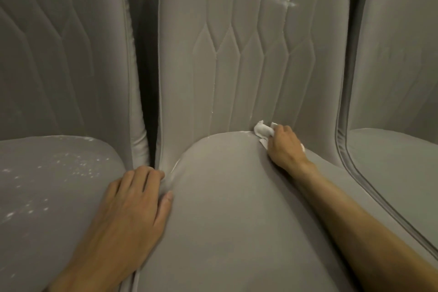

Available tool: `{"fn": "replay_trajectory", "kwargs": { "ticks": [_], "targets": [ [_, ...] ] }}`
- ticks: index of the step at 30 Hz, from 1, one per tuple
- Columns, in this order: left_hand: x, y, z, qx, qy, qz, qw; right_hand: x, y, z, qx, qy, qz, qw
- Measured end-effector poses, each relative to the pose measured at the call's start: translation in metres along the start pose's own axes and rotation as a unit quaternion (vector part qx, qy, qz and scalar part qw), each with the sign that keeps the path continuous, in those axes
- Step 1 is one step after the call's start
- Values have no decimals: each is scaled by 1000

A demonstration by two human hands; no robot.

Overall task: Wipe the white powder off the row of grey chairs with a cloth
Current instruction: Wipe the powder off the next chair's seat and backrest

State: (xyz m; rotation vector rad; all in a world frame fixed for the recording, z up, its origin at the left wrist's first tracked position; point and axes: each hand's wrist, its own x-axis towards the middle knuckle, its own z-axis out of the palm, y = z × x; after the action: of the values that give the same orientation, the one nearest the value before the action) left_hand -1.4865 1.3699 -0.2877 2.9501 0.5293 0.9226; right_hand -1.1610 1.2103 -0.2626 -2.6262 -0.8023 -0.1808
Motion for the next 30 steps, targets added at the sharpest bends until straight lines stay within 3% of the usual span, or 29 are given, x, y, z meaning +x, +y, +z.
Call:
{"fn": "replay_trajectory", "kwargs": {
  "ticks": [3, 6, 9, 12, 17, 21, 23, 27, 30],
  "targets": [
    [-1, -1, 3, 3, 13, 8, 1000, 6, -21, 12, 2, -15, -59, 998],
    [0, -3, 5, 12, 30, 15, 999, -4, 7, 1, 4, 3, -95, 996],
    [1, -4, 6, 22, 28, 14, 999, -7, 28, -7, -17, 14, -39, 999],
    [1, -3, 6, 17, 22, 12, 1000, 7, -5, 6, -5, -3, -29, 1000],
    [1, -3, 6, 19, 18, 14, 1000, 6, -18, 14, 35, -43, -151, 987],
    [2, -3, 6, 18, 16, 5, 1000, 12, 17, 0, 25, -5, -66, 997],
    [2, -3, 5, 15, 11, 0, 1000, 15, 2, 10, 25, -2, -66, 997],
    [1, -3, 5, 10, 6, -4, 1000, 14, -44, 28, 57, -66, -172, 981],
    [0, -4, 6, 10, 5, 1, 1000, 10, -36, 8, 20, -104, -188, 976]
  ]
}}
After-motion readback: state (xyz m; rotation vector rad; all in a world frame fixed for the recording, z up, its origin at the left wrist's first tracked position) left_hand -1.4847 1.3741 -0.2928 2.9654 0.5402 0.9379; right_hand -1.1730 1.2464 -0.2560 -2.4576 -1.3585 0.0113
